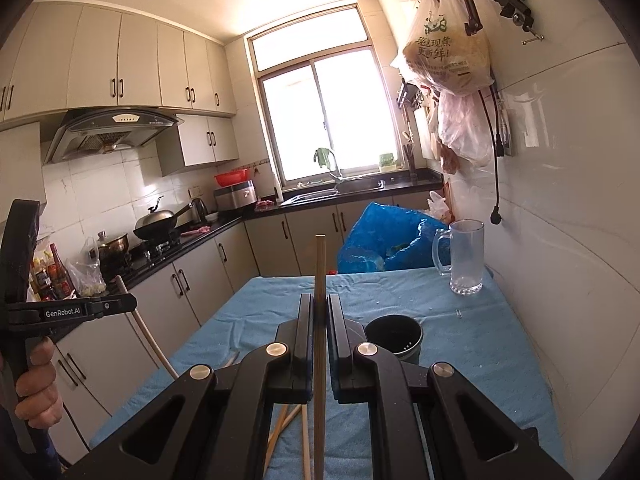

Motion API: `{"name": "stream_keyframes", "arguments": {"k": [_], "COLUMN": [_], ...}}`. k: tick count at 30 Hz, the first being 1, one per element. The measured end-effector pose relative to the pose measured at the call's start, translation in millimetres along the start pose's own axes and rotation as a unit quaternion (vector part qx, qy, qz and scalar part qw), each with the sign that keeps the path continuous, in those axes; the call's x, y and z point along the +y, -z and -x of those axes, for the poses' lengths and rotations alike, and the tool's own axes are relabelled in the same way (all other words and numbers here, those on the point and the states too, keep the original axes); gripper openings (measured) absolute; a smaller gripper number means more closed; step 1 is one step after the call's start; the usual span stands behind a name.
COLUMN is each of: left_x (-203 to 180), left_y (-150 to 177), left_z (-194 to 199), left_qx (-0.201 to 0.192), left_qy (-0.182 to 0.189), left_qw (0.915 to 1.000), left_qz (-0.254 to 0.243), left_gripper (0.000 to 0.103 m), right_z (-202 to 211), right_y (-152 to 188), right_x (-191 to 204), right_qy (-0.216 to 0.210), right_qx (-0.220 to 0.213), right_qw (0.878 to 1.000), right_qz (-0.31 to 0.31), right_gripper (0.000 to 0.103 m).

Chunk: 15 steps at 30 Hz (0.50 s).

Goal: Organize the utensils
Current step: 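Lift the held chopsticks with both grippers and carry them toward the black cup, then lower the chopsticks into the black cup and open both grippers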

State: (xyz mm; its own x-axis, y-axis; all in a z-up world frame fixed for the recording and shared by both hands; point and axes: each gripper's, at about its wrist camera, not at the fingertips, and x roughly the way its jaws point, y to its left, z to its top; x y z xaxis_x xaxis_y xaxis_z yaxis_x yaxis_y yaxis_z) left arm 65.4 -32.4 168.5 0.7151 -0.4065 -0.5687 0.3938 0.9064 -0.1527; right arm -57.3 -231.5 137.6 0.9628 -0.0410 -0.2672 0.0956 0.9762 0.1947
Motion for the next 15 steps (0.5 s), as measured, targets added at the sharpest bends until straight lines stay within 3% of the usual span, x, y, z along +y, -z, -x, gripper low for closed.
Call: {"name": "stream_keyframes", "arguments": {"k": [15], "left_x": [-32.2], "left_y": [-30.7], "left_z": [-1.0], "left_qx": [-0.008], "left_qy": [0.014], "left_qw": [0.9995], "left_qz": [-0.026], "left_gripper": [0.007], "right_z": [-3.6], "right_y": [-24.2], "right_x": [-21.0], "right_qy": [0.009], "right_qx": [-0.005], "right_qw": [1.000], "right_qz": [-0.014], "right_gripper": [0.006]}}
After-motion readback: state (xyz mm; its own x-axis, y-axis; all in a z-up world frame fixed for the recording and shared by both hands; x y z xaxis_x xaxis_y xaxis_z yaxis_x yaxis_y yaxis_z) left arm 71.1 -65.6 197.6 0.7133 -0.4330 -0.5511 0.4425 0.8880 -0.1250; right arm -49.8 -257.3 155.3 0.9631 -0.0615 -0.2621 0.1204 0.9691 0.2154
